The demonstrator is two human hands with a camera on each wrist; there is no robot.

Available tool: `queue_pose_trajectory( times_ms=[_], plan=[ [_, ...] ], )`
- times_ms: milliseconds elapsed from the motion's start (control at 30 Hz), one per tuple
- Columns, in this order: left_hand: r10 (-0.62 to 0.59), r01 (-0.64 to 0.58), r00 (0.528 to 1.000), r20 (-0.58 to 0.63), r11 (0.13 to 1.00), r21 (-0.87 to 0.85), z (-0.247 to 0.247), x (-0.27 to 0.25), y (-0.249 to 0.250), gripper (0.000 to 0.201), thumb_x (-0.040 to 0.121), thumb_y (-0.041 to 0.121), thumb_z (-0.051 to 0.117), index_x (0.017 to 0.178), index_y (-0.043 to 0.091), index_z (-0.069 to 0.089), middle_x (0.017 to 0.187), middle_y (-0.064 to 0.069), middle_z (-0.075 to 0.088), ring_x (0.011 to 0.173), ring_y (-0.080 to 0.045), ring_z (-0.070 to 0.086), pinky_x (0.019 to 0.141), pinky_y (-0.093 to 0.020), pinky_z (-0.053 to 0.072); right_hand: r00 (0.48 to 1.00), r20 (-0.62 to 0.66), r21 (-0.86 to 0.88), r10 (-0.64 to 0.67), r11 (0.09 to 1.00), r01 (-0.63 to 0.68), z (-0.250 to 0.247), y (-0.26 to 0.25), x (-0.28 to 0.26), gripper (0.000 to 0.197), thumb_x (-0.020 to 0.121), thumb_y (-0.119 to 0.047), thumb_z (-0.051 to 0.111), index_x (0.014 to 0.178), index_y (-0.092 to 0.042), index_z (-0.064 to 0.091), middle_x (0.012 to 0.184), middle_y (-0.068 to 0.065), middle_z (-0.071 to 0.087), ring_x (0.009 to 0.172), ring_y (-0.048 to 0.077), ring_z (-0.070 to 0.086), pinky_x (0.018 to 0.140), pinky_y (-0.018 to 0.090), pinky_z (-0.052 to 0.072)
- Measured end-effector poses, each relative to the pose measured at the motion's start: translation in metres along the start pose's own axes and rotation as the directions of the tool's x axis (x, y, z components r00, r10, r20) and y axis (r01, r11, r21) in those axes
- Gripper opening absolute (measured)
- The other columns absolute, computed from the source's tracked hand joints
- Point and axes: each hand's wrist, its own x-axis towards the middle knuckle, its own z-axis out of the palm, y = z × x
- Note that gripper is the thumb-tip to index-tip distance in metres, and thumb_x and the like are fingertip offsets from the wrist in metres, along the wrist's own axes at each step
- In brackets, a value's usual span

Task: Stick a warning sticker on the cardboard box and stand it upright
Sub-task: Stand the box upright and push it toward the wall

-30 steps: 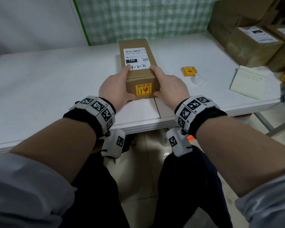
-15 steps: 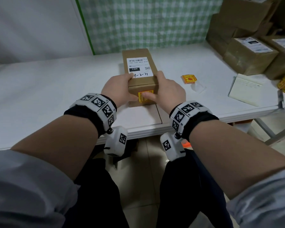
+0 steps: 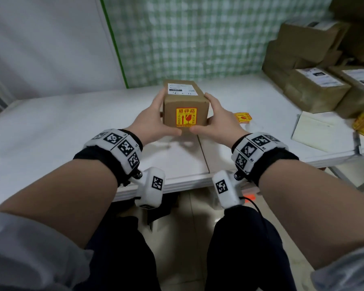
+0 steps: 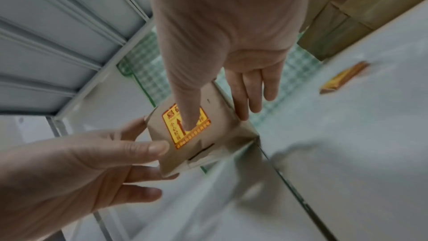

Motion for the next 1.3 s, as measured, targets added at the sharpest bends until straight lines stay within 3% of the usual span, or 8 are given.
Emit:
queue_pose_trajectory(
  times_ms=[200, 333, 467, 633, 733, 967, 1167, 1300],
  plan=[
    [0.112, -0.086, 0.977, -0.183, 0.986, 0.146, -0.039, 0.016, 0.043, 0.119, 0.051, 0.014, 0.090, 0.148, 0.022, 0.020, 0.136, -0.006, 0.047, 0.118, -0.023, 0.050, 0.099, -0.042, 0.046, 0.996, -0.062, 0.199, -0.059, 0.977, 0.071, -0.039, -0.045, 0.013, 0.103, 0.065, -0.025, 0.084, 0.148, -0.036, 0.024, 0.112, 0.006, 0.063, 0.103, 0.020, 0.060, 0.085, 0.037, 0.052],
    [0.137, -0.108, 0.974, -0.181, 0.981, 0.162, -0.055, 0.023, 0.060, 0.100, 0.051, 0.013, 0.088, 0.137, 0.016, 0.036, 0.131, -0.005, 0.051, 0.113, -0.024, 0.054, 0.087, -0.040, 0.051, 0.996, -0.074, 0.297, -0.055, 0.952, 0.075, -0.053, -0.061, 0.023, 0.103, 0.065, -0.012, 0.083, 0.147, -0.036, 0.026, 0.119, 0.004, 0.058, 0.110, 0.022, 0.061, 0.090, 0.040, 0.053],
    [0.058, -0.074, 0.988, -0.144, 0.991, -0.114, -0.079, 0.032, 0.073, 0.095, 0.059, 0.003, 0.083, 0.139, 0.016, 0.035, 0.126, 0.001, 0.048, 0.088, -0.017, 0.062, 0.056, -0.027, 0.055, 0.995, -0.062, 0.281, -0.074, 0.956, 0.089, -0.071, -0.071, 0.040, 0.104, 0.068, -0.009, 0.082, 0.148, -0.035, 0.023, 0.131, 0.001, 0.053, 0.102, 0.021, 0.065, 0.086, 0.035, 0.053],
    [0.029, -0.028, 1.000, -0.002, 0.945, -0.326, -0.101, 0.055, 0.089, 0.076, 0.065, -0.002, 0.078, 0.129, 0.024, 0.044, 0.126, 0.000, 0.053, 0.098, -0.018, 0.062, 0.065, -0.029, 0.058, 0.996, 0.060, 0.248, -0.059, 0.968, 0.043, -0.082, -0.076, 0.075, 0.114, 0.063, 0.000, 0.083, 0.151, -0.033, 0.018, 0.148, 0.001, 0.042, 0.119, 0.026, 0.057, 0.097, 0.045, 0.050],
    [0.017, 0.004, 0.999, 0.050, 0.918, -0.396, -0.108, 0.074, 0.085, 0.090, 0.065, -0.001, 0.078, 0.140, 0.024, 0.036, 0.130, -0.001, 0.051, 0.106, -0.020, 0.061, 0.074, -0.035, 0.059, 0.990, 0.137, 0.240, -0.016, 0.971, -0.017, -0.082, -0.069, 0.095, 0.109, 0.063, -0.002, 0.083, 0.148, -0.034, 0.023, 0.142, -0.001, 0.050, 0.121, 0.023, 0.054, 0.103, 0.049, 0.043],
    [0.051, 0.014, 0.990, 0.133, 0.894, -0.448, -0.100, 0.116, 0.055, 0.113, 0.061, 0.006, 0.082, 0.144, 0.047, 0.017, 0.155, -0.003, 0.024, 0.120, -0.021, 0.054, 0.090, -0.046, 0.053, 0.980, 0.196, 0.429, -0.033, 0.902, -0.055, -0.071, -0.048, 0.141, 0.098, 0.061, -0.008, 0.086, 0.140, -0.040, 0.036, 0.135, -0.006, 0.053, 0.115, 0.021, 0.058, 0.092, 0.049, 0.051],
    [-0.004, 0.054, 0.994, 0.114, 0.899, -0.435, -0.084, 0.153, 0.035, 0.101, 0.065, 0.011, 0.082, 0.142, 0.043, 0.026, 0.145, 0.006, 0.041, 0.120, -0.022, 0.054, 0.095, -0.054, 0.048, 0.986, 0.164, 0.549, -0.010, 0.831, -0.083, -0.055, -0.030, 0.168, 0.090, 0.071, -0.014, 0.081, 0.145, -0.033, 0.034, 0.140, -0.007, 0.050, 0.118, 0.017, 0.056, 0.085, 0.038, 0.054],
    [-0.047, 0.075, 0.996, 0.071, 0.884, -0.462, -0.080, 0.171, 0.029, 0.100, 0.068, 0.009, 0.080, 0.144, 0.041, 0.024, 0.143, 0.005, 0.042, 0.118, -0.022, 0.054, 0.096, -0.056, 0.046, 0.992, 0.127, 0.531, -0.011, 0.845, -0.059, -0.045, -0.026, 0.179, 0.067, 0.084, -0.019, 0.070, 0.142, -0.028, 0.038, 0.139, -0.003, 0.051, 0.108, 0.010, 0.058, 0.062, 0.020, 0.054]
  ],
)
